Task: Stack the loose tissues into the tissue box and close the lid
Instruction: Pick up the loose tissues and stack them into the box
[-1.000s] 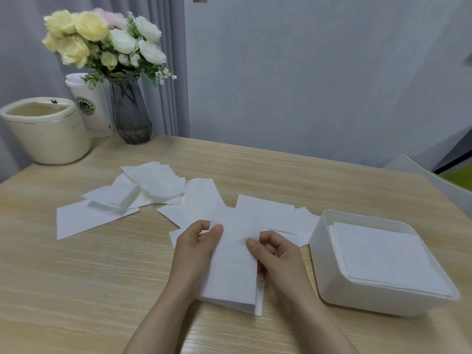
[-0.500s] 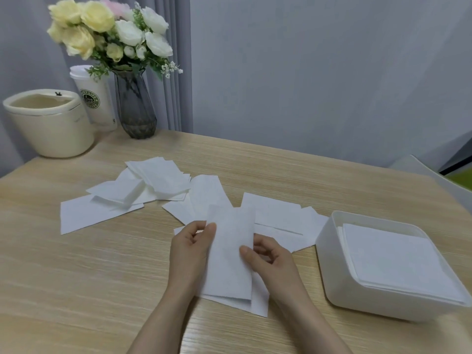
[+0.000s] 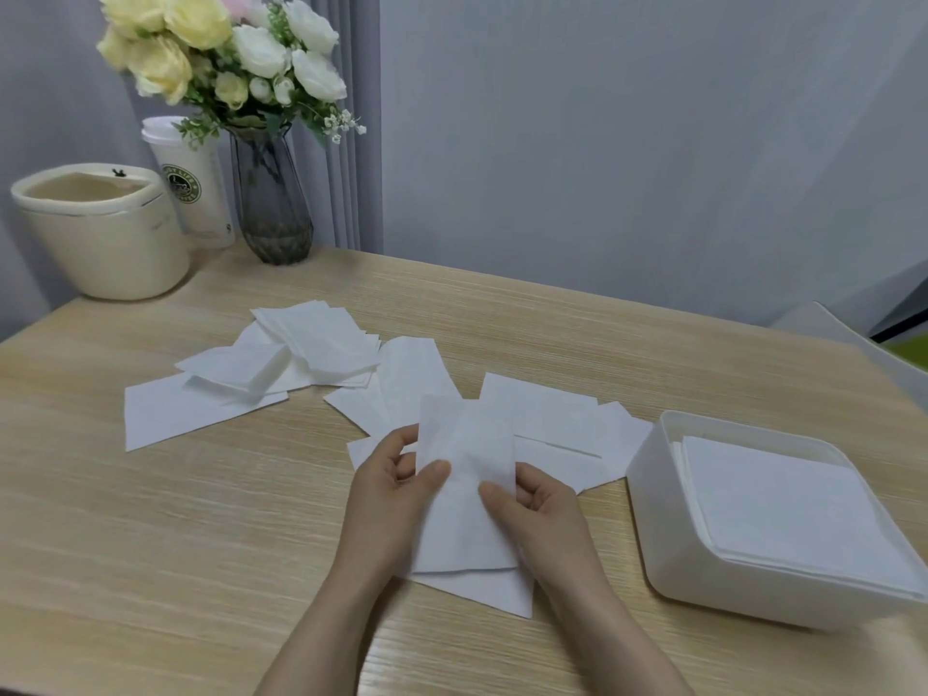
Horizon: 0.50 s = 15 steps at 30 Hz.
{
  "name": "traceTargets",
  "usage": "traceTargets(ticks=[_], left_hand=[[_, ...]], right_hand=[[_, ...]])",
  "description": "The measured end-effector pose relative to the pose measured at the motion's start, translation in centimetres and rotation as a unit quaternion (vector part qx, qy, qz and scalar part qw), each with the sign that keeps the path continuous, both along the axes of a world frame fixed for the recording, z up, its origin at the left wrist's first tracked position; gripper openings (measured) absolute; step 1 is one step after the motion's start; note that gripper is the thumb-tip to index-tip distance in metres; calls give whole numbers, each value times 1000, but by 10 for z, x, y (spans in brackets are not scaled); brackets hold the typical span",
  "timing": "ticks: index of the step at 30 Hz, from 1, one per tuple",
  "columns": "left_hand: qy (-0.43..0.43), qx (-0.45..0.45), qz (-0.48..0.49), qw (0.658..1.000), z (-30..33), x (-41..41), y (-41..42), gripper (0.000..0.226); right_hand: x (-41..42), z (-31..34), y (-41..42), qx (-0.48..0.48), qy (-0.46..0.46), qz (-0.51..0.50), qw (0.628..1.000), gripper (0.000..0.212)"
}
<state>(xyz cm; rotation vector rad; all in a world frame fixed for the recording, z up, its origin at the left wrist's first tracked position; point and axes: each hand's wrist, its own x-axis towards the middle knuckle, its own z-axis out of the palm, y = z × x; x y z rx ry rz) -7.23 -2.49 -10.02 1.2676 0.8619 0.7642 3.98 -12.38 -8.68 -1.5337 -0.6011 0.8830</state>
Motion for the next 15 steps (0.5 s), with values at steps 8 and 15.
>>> traceTargets(ticks=[8, 15], left_hand=[[-22, 12, 53, 998, 3, -11, 15, 22], [-29, -2, 65, 997, -2, -16, 16, 19]], right_hand=[[5, 3, 3, -6, -7, -13, 1000, 12], [42, 1, 24, -99, -366, -66, 923, 22]])
